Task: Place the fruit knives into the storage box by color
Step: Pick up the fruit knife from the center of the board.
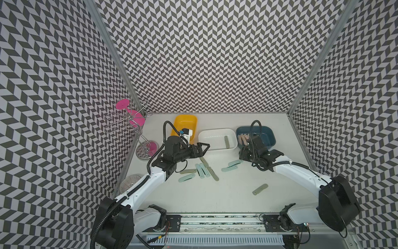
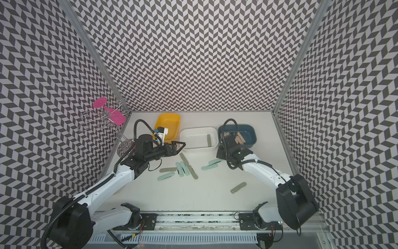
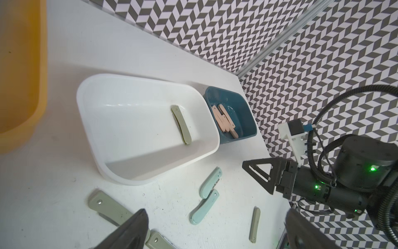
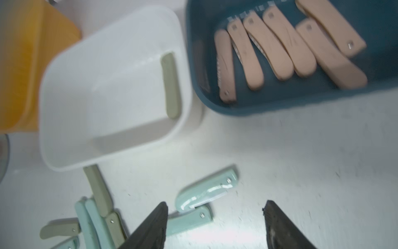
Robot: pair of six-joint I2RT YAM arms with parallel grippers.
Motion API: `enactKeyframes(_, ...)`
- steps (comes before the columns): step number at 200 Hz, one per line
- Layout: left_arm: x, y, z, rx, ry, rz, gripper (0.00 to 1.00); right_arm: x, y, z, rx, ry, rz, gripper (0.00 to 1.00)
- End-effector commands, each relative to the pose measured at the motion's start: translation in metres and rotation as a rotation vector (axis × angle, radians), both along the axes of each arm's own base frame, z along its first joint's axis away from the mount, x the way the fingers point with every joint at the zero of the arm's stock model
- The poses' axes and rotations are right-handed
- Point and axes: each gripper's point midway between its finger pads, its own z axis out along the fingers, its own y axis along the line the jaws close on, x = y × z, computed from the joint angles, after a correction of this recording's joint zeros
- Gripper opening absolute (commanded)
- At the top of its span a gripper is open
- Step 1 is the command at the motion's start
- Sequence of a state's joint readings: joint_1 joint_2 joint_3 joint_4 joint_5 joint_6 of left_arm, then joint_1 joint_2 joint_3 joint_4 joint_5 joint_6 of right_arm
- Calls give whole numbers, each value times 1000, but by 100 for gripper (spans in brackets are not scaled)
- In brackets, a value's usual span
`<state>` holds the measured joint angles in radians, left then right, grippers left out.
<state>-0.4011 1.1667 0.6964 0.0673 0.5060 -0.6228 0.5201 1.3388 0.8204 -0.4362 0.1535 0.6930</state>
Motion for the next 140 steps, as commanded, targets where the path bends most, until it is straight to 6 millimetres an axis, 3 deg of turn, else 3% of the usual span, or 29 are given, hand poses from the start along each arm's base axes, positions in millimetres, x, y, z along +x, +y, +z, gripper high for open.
enactKeyframes(1,-10,-12,8,-28,-34,-43,100,-26,-21,-11,70,58,-181,70)
enactKeyframes(35,-22,-29,4,-26,-26,-86,100,-70,-51,-29,67,165,-334,70)
enactKeyframes(85,-26,-31,6,-27,-34,-95,100,-111,-73,-42,112,219,-460,77)
enactKeyframes(140,-25,-32,9,-32,-38,-93,100,-126,-72,-61,186,233,-475,81)
